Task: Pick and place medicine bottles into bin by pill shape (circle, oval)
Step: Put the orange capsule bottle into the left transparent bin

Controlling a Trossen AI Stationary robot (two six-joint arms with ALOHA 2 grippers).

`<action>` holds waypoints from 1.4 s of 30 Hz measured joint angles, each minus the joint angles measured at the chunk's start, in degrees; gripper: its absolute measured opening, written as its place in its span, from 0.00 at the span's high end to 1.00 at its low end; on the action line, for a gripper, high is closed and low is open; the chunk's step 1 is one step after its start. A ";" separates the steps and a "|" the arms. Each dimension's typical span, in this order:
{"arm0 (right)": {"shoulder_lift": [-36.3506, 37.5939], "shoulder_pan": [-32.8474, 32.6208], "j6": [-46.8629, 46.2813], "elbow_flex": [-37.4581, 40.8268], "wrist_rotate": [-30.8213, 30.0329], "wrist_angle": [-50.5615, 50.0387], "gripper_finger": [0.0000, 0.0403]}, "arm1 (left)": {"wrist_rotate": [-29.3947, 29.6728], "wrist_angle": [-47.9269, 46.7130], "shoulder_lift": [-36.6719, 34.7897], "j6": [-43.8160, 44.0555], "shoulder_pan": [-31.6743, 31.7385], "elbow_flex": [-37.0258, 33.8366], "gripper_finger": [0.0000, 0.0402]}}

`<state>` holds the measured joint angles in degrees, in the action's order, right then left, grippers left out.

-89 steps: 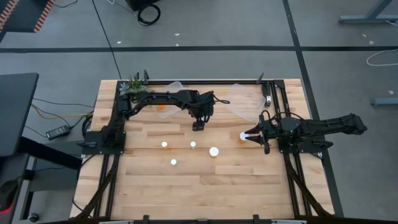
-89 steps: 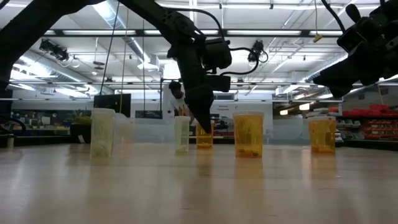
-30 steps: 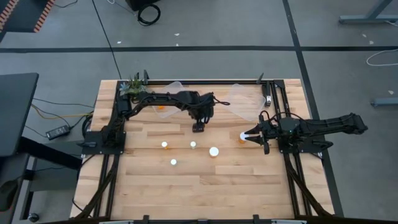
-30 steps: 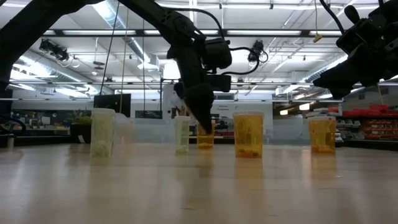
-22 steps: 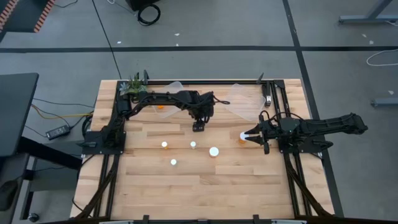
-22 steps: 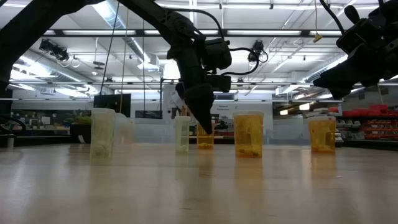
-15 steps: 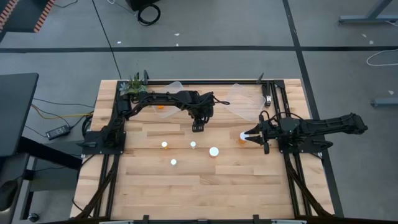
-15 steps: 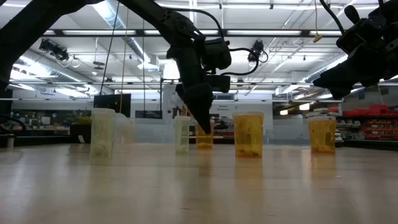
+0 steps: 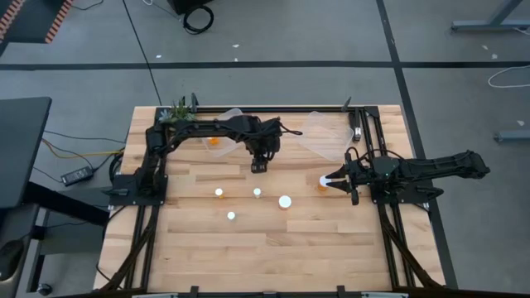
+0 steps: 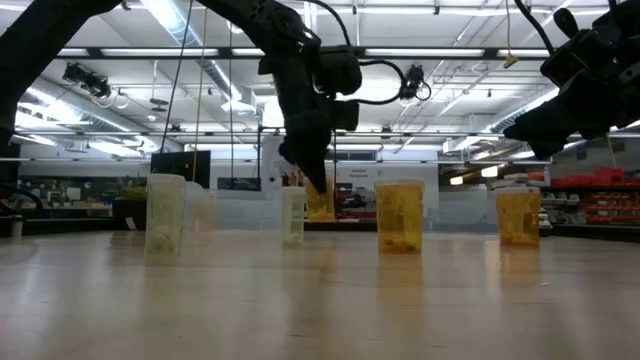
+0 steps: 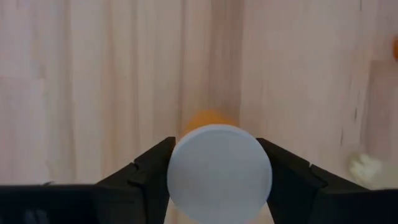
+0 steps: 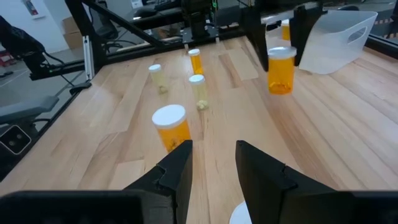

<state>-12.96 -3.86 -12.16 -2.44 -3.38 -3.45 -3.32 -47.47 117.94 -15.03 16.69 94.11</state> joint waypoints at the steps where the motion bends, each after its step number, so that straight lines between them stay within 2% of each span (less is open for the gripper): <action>1: -0.07 -0.02 0.00 -0.02 0.00 -0.03 0.68 | -0.15 0.35 -0.24 0.38 0.29 0.00 0.47; 9: -0.47 -0.02 -0.02 -0.02 0.02 -0.07 0.68 | -0.46 -2.94 -2.77 0.63 0.92 0.00 0.42; 12: -0.56 -0.02 -0.01 -0.02 0.01 -0.08 0.68 | -0.58 -4.90 -4.48 0.68 1.57 0.02 0.44; 19: -0.67 -0.02 -0.02 -0.02 0.02 -0.07 0.68 | -0.43 -10.42 -8.74 1.38 5.31 0.02 0.47; 25: -0.95 0.00 -0.02 -0.02 0.00 0.01 0.68 | -0.41 -13.39 -11.88 1.77 8.98 0.02 0.42; 31: -0.97 -0.01 -0.01 -0.02 0.02 -0.05 0.68 | -0.41 -15.39 -12.45 0.61 13.36 0.02 0.47; 36: -0.98 -0.01 -0.02 -0.02 0.01 -0.06 0.68 | -0.43 -12.80 -12.34 -0.63 17.17 -0.66 0.45; 39: -0.99 -0.01 -0.02 -0.02 0.02 -0.06 0.68 | -0.42 -7.55 -12.26 -0.84 19.29 -4.21 0.41; 42: -0.99 -0.01 -0.02 -0.02 0.02 -0.06 0.68 | -0.42 -2.57 -12.23 -1.11 21.46 -8.36 0.42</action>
<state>-13.96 -3.87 -12.18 -2.46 -3.36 -3.51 -3.74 -50.04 105.71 -16.14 38.16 85.75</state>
